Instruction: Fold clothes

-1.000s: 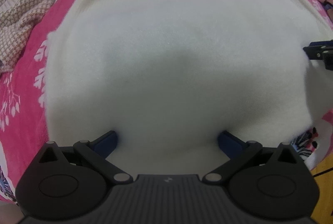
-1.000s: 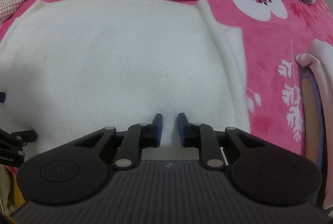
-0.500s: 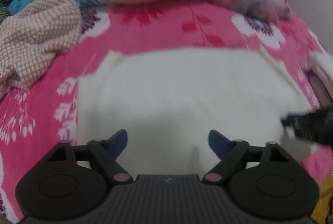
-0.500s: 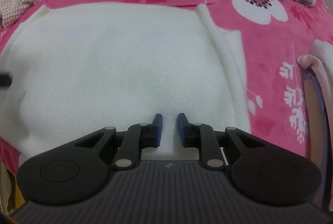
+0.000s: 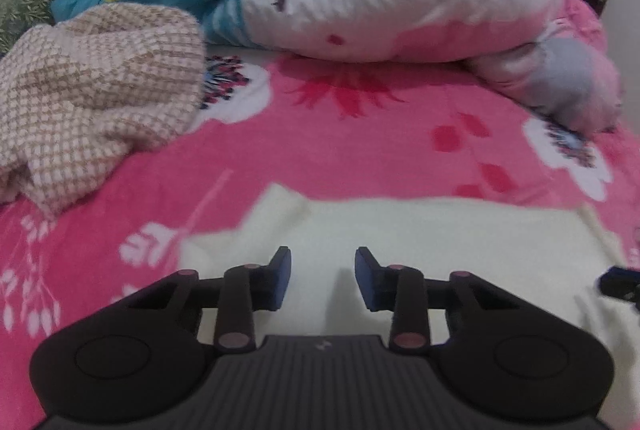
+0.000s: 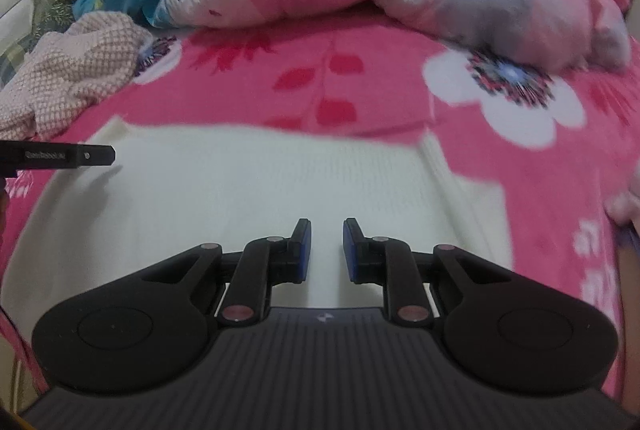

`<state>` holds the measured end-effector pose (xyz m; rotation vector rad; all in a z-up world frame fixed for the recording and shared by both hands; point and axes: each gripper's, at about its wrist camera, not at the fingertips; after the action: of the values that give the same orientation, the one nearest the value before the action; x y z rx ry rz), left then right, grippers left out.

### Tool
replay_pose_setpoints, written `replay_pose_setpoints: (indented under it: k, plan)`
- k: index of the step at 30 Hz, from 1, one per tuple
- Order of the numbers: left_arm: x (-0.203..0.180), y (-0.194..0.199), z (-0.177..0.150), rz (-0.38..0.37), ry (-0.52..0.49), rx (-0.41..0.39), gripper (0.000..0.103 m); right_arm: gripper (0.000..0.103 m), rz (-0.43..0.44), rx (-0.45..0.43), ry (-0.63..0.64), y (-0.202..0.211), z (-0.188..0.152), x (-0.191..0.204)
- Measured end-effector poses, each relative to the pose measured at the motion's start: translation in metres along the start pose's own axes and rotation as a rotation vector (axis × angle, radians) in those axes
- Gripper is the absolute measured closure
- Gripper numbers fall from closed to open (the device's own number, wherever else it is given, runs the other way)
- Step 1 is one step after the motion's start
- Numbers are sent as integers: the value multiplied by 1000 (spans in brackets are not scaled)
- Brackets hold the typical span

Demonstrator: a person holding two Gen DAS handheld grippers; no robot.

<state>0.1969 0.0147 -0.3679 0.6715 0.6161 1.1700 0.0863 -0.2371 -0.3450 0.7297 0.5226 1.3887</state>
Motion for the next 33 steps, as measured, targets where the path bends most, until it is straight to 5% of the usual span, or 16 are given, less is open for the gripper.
replay_pose_setpoints:
  k: [4, 6, 9, 15, 18, 21, 25, 33]
  plan:
    - [20, -17, 1, 10, 46, 24, 85, 88, -128, 61, -3, -22, -5, -29]
    - [22, -16, 1, -5, 36, 26, 85, 96, -149, 63, -64, -21, -8, -46]
    - [19, -9, 4, -45, 2, 4, 77, 94, -125, 24, -158, -9, -6, -63]
    - [7, -16, 6, -129, -57, 14, 73, 94, -4, 1, -63, -28, 10, -31]
    - [9, -29, 9, -97, -40, 40, 73, 96, -82, 29, -62, -55, 20, -42]
    - [13, -29, 19, -103, -25, 34, 69, 99, -182, 27, -208, -55, 23, -81]
    - [14, -16, 35, -116, -45, 17, 53, 98, -293, -17, -222, -8, 24, -97]
    - [2, 34, 32, -128, -91, 63, 51, 98, -207, 53, -146, 61, -10, -78]
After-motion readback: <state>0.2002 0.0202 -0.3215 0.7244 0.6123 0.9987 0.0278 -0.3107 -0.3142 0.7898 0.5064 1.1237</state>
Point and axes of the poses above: each gripper's, at about its wrist camera, not at the fingertips, and y roughly against the way its jaws point, x to its left, z to its top, and after that the axes turned 5 degrees about -x, right-handed
